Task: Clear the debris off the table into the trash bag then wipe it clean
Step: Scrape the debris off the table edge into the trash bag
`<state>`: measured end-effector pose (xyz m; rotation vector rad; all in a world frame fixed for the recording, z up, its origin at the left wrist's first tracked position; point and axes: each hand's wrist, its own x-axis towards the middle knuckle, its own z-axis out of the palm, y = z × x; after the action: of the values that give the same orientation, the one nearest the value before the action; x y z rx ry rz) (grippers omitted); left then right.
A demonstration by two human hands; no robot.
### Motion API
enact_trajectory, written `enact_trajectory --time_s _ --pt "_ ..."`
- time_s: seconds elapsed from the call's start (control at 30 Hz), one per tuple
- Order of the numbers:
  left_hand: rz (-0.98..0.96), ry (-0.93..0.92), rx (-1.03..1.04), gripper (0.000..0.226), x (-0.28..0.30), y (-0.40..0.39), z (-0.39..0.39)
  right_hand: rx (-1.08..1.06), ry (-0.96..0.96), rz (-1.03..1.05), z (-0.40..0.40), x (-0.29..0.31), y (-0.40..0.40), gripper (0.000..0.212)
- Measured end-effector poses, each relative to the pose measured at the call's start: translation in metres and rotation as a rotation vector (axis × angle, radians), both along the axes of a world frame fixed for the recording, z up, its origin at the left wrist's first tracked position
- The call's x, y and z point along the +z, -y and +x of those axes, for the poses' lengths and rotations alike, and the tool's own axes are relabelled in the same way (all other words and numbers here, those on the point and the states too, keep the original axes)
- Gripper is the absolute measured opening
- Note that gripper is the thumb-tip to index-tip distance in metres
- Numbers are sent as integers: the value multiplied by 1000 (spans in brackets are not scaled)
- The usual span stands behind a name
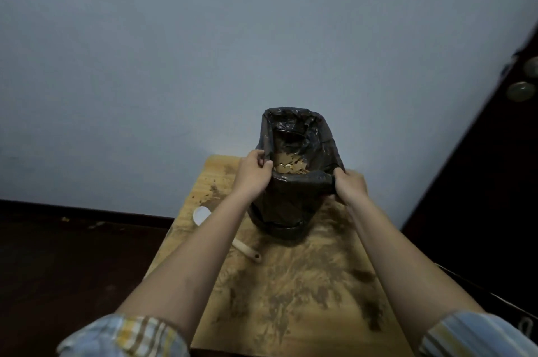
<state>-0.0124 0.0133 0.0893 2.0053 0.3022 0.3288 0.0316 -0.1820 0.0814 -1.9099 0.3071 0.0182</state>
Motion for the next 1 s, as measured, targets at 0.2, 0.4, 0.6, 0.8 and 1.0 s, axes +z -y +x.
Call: enact_trajectory --time_s 0.2,0.4,0.6,0.8,1.0 --pt "-84 -143 -77 44 -33 37 50 4 -68 -86 47 -21 42 27" --pt "-33 -251 -141 51 -70 52 66 1 -202 -119 52 -56 60 31" --pt "-37 -306 -188 51 -90 53 67 -43 -320 28 46 -73 57 31" --pt "7 -263 -211 41 -91 48 57 78 34 -568 31 -66 52 52" --pt "249 -203 -272 29 -93 22 24 253 372 -762 -3 -50 10 47"
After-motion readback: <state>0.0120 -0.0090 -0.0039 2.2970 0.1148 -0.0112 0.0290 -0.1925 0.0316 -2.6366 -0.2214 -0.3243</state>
